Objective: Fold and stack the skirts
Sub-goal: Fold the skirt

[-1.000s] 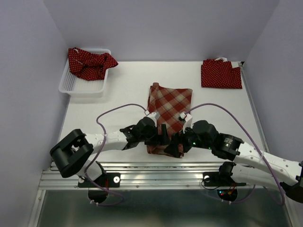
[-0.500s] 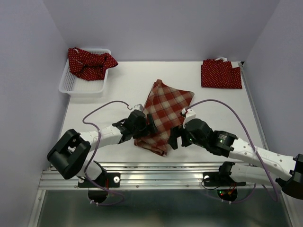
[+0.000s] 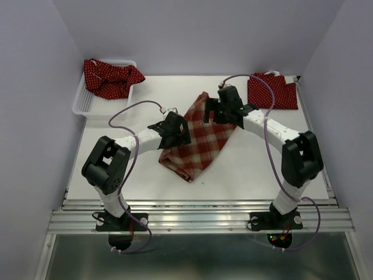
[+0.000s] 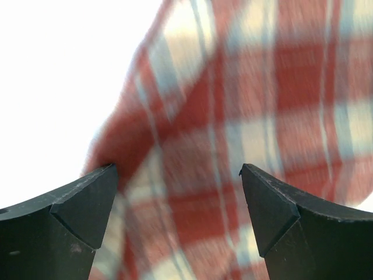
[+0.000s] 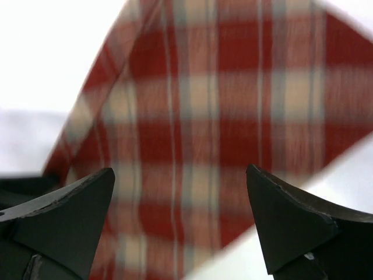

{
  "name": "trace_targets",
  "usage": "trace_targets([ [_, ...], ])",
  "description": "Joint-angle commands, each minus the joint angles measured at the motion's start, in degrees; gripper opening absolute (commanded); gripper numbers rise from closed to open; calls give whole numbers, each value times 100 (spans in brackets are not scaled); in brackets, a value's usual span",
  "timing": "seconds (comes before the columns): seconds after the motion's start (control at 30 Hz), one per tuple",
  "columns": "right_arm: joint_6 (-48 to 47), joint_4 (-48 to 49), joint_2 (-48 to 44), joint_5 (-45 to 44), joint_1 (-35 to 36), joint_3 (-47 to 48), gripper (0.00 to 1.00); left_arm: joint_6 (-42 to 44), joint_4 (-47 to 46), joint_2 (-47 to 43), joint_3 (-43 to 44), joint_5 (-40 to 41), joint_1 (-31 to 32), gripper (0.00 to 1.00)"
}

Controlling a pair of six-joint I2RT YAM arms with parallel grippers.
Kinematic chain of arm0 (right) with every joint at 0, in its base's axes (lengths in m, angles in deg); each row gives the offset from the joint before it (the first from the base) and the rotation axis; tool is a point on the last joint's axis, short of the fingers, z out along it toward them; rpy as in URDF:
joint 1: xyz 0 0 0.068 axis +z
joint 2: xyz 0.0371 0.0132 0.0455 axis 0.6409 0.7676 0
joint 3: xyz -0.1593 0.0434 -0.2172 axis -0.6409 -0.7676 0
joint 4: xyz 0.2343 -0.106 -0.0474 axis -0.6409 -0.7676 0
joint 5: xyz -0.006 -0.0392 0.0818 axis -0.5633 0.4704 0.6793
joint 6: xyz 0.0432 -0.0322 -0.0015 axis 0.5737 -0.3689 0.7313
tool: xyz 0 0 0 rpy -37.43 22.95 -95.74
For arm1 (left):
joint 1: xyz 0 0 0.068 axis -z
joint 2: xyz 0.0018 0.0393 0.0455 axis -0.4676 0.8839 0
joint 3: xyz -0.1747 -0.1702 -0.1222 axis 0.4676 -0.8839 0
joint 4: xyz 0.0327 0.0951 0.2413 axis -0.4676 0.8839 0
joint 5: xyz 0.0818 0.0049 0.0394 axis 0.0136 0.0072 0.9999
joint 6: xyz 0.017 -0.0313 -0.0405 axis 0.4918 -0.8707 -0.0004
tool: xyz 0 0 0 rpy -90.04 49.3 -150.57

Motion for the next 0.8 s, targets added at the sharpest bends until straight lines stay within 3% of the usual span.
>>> trace_targets([
  [0.0,-340,133,1302,1197,-830,1190,100,566,560,278,648,293,-270,99],
  [0.17,-516,80,2209,1366,-963,1649,100,839,534,1148,1167,-85,-288,99],
  [0.37,-209,89,2298,1164,-1016,939,100,918,481,1702,1703,-332,-297,99],
  [0.5,335,439,1623,1182,-1016,-325,100,1084,709,2010,2204,-209,-323,99],
  [0.53,555,806,1395,1060,-1016,-1068,100,1137,753,2158,2440,-148,-332,99],
  [0.77,2155,1968,-969,935,-621,-4093,100,1524,1175,2862,3654,-173,-455,98],
])
